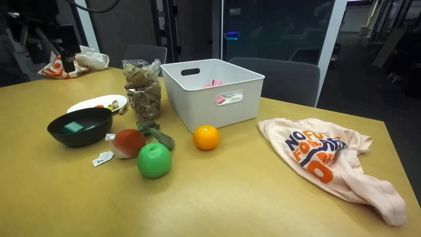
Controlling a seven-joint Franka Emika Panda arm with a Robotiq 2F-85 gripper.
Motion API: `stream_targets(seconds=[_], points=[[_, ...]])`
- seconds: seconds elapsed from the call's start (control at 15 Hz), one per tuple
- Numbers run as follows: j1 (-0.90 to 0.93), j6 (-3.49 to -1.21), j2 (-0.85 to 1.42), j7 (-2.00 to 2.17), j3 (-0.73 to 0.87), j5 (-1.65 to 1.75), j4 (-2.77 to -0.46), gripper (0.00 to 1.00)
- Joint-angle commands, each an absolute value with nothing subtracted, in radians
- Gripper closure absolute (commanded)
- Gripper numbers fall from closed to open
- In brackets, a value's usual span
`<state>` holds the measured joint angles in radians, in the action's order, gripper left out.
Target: Put the blocks on the plate, then put the toy fruits and vegetable in the bowl
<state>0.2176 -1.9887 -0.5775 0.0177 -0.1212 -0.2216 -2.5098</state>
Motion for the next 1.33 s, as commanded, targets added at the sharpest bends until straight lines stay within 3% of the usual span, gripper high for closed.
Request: stream_targets(seconds=[0.0,0.73,1.27], points=[[0.21,-1.986,-0.579,0.015,-0.128,-0.225,-2.503,0.0],[0.214,-2.006,-0.526,0.007,-0.133,-0.229,-2.516,0.0],[0.19,-2.266,-0.377,0.058,-0.186,-0.145,-2.613,0.0]])
